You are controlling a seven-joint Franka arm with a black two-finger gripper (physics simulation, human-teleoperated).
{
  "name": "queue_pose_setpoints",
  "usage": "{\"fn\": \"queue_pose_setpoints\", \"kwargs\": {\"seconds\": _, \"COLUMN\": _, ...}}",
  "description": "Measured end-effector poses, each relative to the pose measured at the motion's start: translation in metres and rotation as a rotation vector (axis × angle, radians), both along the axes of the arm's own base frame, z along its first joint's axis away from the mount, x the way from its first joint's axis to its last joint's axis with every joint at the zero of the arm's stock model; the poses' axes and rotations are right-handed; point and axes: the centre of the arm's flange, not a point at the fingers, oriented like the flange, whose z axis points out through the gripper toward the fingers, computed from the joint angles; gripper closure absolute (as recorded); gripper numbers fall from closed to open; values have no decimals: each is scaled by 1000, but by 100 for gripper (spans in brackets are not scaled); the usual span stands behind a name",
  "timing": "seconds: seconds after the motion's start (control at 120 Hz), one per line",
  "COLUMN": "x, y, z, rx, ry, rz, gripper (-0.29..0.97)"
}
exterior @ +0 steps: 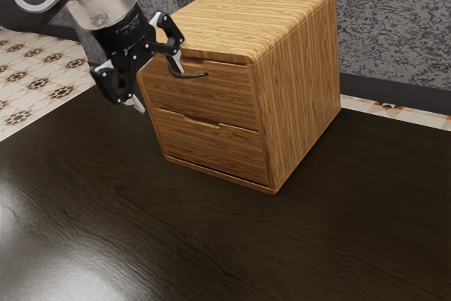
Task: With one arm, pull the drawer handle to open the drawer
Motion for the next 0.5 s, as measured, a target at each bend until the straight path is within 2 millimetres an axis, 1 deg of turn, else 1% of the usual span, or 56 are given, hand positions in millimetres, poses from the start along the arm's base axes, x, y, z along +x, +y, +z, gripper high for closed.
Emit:
{"fn": "queue_pose_setpoints", "kwargs": {"seconds": 0.083, "x": 11, "y": 13, "z": -23, "rx": -36, "ry": -13, "rz": 71, "gripper": 0}}
{"fn": "queue_pose_setpoints", "kwargs": {"seconds": 0.133, "x": 15, "y": 18, "z": -31, "rx": -60, "ry": -30, "rz": 105, "gripper": 0}}
{"fn": "queue_pose_setpoints", "kwargs": {"seconds": 0.217, "x": 19, "y": 22, "z": -36, "rx": -95, "ry": -64, "rz": 152, "gripper": 0}}
{"fn": "queue_pose_setpoints", "kwargs": {"seconds": 0.325, "x": 21, "y": 26, "z": -35, "rx": -127, "ry": -109, "rz": 198, "gripper": 0}}
{"fn": "queue_pose_setpoints", "kwargs": {"seconds": 0.5, "x": 23, "y": 41, "z": -43, "rx": -151, "ry": -130, "rz": 277, "gripper": 1}}
